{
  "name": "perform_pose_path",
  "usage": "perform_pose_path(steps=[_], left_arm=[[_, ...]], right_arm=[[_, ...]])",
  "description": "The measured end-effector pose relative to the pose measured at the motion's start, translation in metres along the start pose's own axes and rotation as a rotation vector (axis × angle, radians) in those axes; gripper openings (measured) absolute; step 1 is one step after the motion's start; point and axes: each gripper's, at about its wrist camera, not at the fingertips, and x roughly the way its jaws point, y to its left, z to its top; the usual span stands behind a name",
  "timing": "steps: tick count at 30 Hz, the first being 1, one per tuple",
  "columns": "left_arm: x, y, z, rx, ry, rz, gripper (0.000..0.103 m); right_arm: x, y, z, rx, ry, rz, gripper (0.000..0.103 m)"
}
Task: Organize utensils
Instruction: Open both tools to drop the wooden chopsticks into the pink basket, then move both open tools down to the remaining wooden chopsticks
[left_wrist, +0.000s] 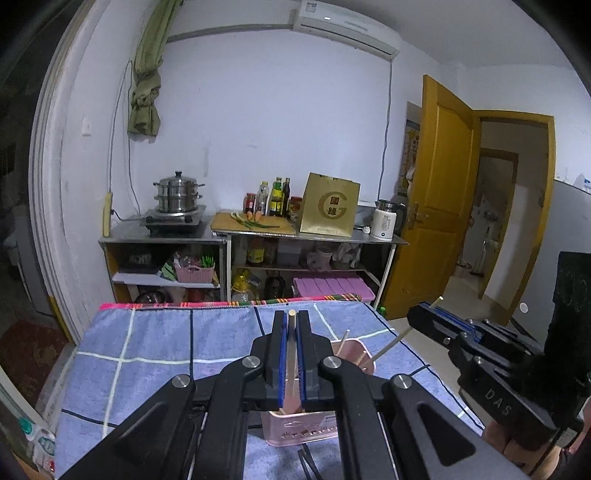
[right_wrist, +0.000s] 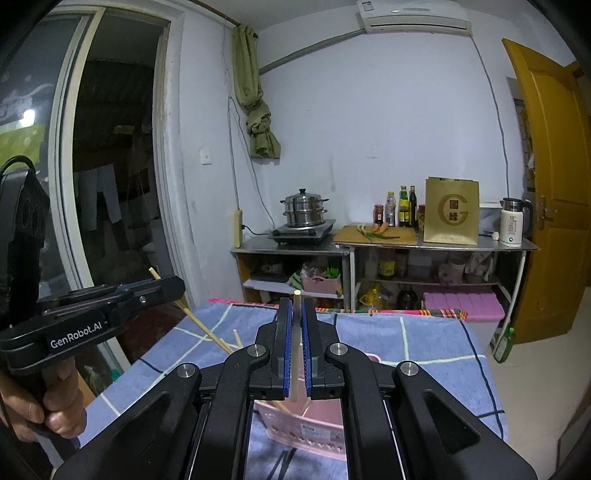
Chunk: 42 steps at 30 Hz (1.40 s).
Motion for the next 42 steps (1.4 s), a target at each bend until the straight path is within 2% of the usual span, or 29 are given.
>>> perform_pose_path(steps=[10, 20, 22, 27, 36, 42], left_arm=[[0.053, 0.013, -0.032, -0.021, 0.099, 0.001, 0.004], [0.068, 0.016, -0.049, -0.017, 0.132, 0.006, 0.005], [0.065, 0.015, -0.051, -0.011, 0.131, 0.008, 0.006], [0.051, 0.015, -0.053, -0.015, 0.111, 0.005, 0.023], [-0.003, 0.014, -0.066, -0.009, 0.052, -0.006, 0.03], [-0.035, 0.017, -0.099, 0.0, 0.061, -0.009, 0.034]], right_arm=[[0.04, -0.015, -0.031, 0.024, 0.084, -0.001, 0.005], [0.053, -0.022, -0.043, 0.031, 0.139, -0.002, 0.005], [0.051, -0.023, -0.043, 0.029, 0.144, -0.004, 0.005], [0.039, -0.022, -0.041, 0.022, 0.132, 0.007, 0.012], [-0.013, -0.021, -0.047, 0.013, 0.086, 0.019, 0.013], [-0.043, -0.028, -0.068, 0.03, 0.112, 0.02, 0.013]])
